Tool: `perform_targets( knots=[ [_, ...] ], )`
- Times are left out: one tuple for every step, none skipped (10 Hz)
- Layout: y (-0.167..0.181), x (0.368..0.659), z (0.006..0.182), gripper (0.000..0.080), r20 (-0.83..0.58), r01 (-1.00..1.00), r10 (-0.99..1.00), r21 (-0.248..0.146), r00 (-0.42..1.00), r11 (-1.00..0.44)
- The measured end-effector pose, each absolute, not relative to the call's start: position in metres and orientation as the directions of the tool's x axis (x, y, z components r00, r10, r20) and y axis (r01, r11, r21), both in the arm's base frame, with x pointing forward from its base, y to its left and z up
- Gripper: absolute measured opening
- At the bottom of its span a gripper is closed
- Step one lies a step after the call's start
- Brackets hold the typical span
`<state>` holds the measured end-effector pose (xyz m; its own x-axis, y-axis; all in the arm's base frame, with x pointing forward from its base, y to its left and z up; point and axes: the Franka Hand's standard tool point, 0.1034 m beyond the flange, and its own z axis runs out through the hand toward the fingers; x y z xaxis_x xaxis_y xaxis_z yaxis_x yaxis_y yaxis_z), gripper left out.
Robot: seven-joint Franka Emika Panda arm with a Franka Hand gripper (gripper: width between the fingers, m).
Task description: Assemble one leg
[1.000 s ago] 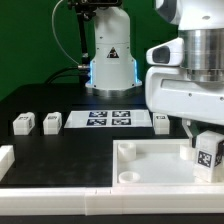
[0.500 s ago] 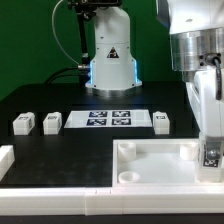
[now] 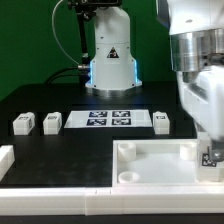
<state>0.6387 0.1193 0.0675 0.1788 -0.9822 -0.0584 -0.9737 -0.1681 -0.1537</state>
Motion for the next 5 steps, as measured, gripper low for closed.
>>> perform_targets(
  knots=[
    [0.1191,0.6386,0.0672,0.0612,-0.044,-0.953,-0.962,-0.158,0.269,-0.259],
    [0.1186,0.6386,0.0670,0.0612,-0.023,-0.912,-0.923,-0.162,0.385,-0.376],
    [0.1177,0.6374,0.0662,0.0642,0.006,-0.833,-0.844,-0.154,0.537,-0.531],
    [0.1158,0.6347,0.0645,0.0647,0.037,-0.701,-0.710,-0.125,0.703,-0.702],
    [0.1138,0.6355,0.0660,0.0647,0.066,-0.520,-0.527,-0.097,0.847,-0.849]
  ],
)
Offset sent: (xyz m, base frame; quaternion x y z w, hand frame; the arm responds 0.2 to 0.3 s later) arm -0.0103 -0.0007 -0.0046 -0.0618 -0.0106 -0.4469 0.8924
